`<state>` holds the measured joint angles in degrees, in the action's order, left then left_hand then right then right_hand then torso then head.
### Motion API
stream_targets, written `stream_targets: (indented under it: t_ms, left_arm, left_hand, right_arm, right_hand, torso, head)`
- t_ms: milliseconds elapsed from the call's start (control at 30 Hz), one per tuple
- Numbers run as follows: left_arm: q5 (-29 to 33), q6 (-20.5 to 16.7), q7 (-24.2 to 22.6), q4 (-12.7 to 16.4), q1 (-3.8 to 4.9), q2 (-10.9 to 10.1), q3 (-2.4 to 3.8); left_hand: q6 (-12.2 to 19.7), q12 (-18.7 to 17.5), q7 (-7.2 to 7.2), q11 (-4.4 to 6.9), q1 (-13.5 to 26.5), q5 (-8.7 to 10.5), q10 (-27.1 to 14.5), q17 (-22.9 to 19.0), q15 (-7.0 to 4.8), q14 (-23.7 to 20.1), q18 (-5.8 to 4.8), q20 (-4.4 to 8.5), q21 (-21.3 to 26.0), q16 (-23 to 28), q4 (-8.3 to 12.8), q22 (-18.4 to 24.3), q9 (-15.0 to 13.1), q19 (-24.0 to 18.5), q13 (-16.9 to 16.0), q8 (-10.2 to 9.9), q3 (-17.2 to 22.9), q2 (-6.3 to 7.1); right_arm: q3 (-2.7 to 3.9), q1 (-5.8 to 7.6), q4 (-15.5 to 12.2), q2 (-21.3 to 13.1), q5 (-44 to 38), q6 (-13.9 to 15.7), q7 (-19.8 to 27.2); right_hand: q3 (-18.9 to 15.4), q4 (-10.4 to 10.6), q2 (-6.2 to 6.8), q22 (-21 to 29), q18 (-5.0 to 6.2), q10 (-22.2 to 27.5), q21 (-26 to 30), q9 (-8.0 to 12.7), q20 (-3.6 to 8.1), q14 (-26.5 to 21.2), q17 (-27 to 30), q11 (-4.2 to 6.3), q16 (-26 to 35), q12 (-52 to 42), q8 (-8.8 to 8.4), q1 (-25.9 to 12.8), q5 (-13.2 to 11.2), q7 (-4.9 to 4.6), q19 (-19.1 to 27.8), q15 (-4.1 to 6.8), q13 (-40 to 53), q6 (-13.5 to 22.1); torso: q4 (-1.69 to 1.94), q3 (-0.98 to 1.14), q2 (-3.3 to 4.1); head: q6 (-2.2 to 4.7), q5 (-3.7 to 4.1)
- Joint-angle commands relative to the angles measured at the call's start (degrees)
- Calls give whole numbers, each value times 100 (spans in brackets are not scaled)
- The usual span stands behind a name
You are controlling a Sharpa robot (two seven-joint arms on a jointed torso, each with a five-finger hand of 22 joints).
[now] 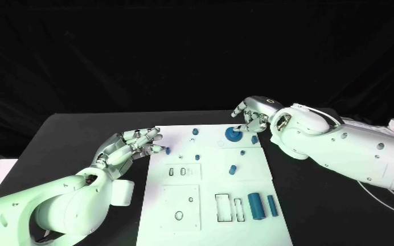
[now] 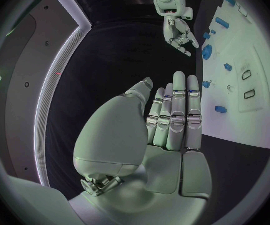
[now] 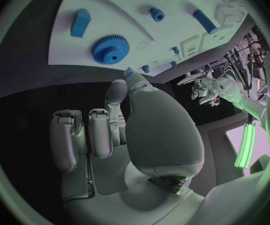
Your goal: Assemble the parts on the task board
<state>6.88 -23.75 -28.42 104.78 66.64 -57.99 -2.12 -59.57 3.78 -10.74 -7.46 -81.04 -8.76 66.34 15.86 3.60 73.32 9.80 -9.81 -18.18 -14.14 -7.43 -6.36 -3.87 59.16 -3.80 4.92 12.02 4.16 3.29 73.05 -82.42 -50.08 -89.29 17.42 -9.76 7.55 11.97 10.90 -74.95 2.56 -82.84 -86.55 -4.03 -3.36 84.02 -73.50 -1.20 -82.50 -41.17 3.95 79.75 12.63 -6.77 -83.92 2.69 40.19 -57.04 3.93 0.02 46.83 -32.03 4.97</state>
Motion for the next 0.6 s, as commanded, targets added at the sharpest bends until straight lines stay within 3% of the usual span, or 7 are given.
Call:
stream_targets:
  t_ms: [33, 133, 200, 600]
  left_arm:
    - [-32, 77, -23, -8, 7, 24, 4]
    - [-32, 80, -21, -21, 7, 33, 4]
    - [-32, 81, -19, -28, 7, 37, 4]
    - [-32, 78, -2, -55, 6, 54, 4]
  left_hand:
    - [2, -21, -56, -12, -29, 21, -54, 18, 16, -36, 65, -35, 26, 29, -3, 10, 1, 1, 3, -44, 42, -1]
    - [2, -21, -56, -12, -29, 21, -54, 18, 16, -36, 65, -35, 26, 29, -3, 10, 1, 1, 3, -44, 42, -1]
    - [2, -21, -56, -12, -29, 21, -54, 18, 16, -36, 65, -35, 26, 29, -3, 10, 1, 1, 3, -44, 42, -1]
    - [2, -21, -56, -12, -29, 21, -54, 18, 16, -36, 65, -35, 26, 29, -3, 10, 1, 1, 3, -44, 42, -1]
  right_arm:
    - [1, 0, -7, -55, 436, -675, -368]
    - [2, -4, 16, -69, 423, -799, -415]
    - [2, -9, 37, -58, 409, -856, -437]
    - [0, -69, 269, 166, 483, -943, -391]
  right_hand:
    - [-223, 156, -6, -894, -125, 17, -65, 5, -34, 400, -378, -65, -196, -1363, -6, -73, 67, -39, -313, -37, 1510, 87]
    - [-407, 335, -77, -1136, -176, -48, -182, -2, -105, 464, -871, -116, -431, -2660, 9, 4, 97, -85, -426, -90, 2906, 131]
    - [-499, 411, -32, -1195, -187, -140, -208, -2, -110, 474, -962, -151, -472, -3153, 7, -5, 74, -104, -452, -127, 3410, 151]
    - [-547, 415, -128, -1339, -218, -465, -273, -21, -159, 507, -1171, -186, -562, -4286, 80, -18, 178, -129, -521, -157, 4499, 66]
  torso:
    - [-17, 8, -5]
    - [-15, 8, -4]
    - [-11, 1, -5]
    - [2, -1, -3]
  head:
    - [-13, 0]
    - [-15, 11]
    - [-18, 20]
    - [-54, 6]
